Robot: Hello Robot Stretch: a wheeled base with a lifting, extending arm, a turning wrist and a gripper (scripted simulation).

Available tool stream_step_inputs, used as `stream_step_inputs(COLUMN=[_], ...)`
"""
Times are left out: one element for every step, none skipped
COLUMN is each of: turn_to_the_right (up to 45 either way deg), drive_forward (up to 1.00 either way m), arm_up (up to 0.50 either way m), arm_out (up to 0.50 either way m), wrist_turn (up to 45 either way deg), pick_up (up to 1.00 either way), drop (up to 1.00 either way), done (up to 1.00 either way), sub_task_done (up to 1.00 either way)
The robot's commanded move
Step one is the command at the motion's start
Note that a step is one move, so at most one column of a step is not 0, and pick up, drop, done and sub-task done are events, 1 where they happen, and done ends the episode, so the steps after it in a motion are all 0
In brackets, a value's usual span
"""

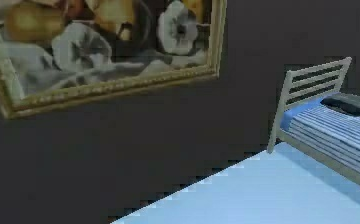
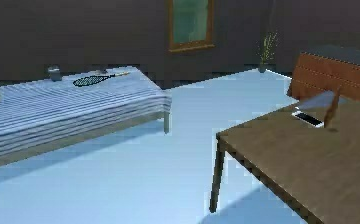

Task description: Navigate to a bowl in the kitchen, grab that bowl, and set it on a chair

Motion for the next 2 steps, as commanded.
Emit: stream_step_inputs(turn_to_the_right=[-45.0,-45.0], drive_forward=[0.00,0.00], arm_up=[0.00,0.00], arm_out=[0.00,0.00], wrist_turn=[0.0,0.0], pick_up=[0.00,0.00], drop=[0.00,0.00], done=[0.00,0.00], sub_task_done=[0.00,0.00])
